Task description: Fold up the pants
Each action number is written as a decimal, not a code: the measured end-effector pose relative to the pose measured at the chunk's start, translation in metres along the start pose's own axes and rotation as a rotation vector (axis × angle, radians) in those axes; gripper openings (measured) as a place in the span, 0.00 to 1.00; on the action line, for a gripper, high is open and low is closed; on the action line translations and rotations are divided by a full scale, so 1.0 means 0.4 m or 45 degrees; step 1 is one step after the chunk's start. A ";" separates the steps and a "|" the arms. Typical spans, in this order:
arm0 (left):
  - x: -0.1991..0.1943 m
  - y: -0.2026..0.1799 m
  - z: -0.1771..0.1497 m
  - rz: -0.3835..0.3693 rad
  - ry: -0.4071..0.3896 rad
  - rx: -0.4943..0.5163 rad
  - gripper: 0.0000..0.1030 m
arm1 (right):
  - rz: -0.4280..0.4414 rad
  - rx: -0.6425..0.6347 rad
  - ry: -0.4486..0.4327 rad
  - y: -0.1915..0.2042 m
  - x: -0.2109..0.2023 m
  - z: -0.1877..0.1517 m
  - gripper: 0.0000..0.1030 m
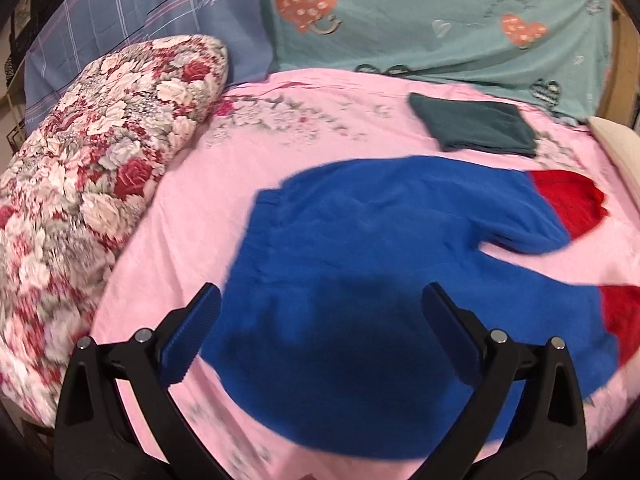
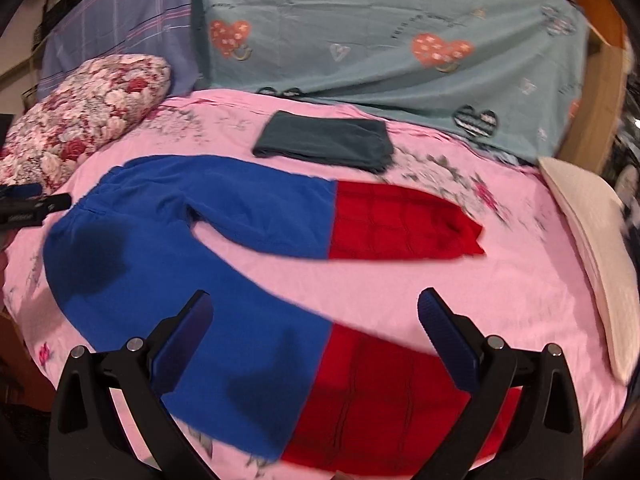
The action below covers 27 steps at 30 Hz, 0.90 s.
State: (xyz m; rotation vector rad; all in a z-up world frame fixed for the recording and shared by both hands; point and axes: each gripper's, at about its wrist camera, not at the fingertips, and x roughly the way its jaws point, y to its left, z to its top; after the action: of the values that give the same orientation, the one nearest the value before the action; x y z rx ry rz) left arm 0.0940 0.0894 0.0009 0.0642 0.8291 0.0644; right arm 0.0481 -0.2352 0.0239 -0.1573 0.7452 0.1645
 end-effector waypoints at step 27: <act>0.432 0.056 0.210 -0.115 0.267 0.141 0.47 | 0.263 -0.300 0.394 -0.009 0.651 0.295 0.52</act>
State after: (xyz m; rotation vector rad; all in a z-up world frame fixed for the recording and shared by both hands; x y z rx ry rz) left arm 0.2717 0.1233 -0.0677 0.1259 1.0438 -0.0609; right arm 0.3150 -0.1912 -0.0687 -0.3353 1.0500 0.4319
